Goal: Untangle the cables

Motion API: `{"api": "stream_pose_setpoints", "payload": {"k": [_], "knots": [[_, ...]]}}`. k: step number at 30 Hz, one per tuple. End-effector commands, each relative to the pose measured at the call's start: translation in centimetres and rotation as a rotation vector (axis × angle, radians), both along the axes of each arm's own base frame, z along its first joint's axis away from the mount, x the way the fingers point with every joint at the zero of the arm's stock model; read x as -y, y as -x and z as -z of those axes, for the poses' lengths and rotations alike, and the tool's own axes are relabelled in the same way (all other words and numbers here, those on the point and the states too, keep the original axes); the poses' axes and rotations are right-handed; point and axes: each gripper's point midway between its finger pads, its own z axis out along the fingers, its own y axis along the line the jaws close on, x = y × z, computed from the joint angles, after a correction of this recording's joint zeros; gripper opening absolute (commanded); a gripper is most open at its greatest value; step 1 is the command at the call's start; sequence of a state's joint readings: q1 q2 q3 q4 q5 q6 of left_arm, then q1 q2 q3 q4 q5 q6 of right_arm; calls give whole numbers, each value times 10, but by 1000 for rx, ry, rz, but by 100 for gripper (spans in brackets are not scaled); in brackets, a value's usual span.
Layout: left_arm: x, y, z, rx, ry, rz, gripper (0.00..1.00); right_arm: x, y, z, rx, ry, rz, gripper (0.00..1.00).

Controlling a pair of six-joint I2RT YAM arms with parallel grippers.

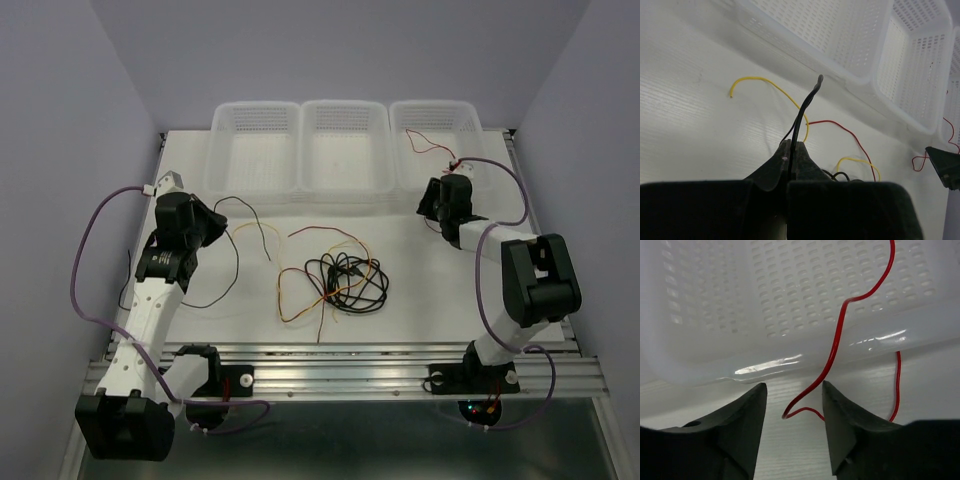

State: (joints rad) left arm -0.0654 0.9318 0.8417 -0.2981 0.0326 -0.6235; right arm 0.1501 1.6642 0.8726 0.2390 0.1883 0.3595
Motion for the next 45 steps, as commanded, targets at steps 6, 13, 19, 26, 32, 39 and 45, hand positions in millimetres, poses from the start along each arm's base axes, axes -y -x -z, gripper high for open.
{"api": "stream_pose_setpoints", "payload": {"k": [6,13,19,26,32,39,45], "knots": [[-1,-1,-10,49,-21,9,0,10,-21,-57,217,11,53,1],[-2,0,-13,58,-23,4,0,2,-1,-103,257,-19,-4,1],[-2,-1,-13,60,-22,5,0,-4,-2,-180,296,-9,-53,1],[-2,0,-12,57,-26,2,0,12,-65,-259,421,129,22,1],[-4,0,-13,60,-30,-3,0,22,-137,-243,417,169,41,1],[0,-1,-23,77,-25,19,0,-13,-140,-195,305,91,-138,59],[24,-1,-53,137,28,147,0,-67,-75,-238,435,-14,-481,100]]}}
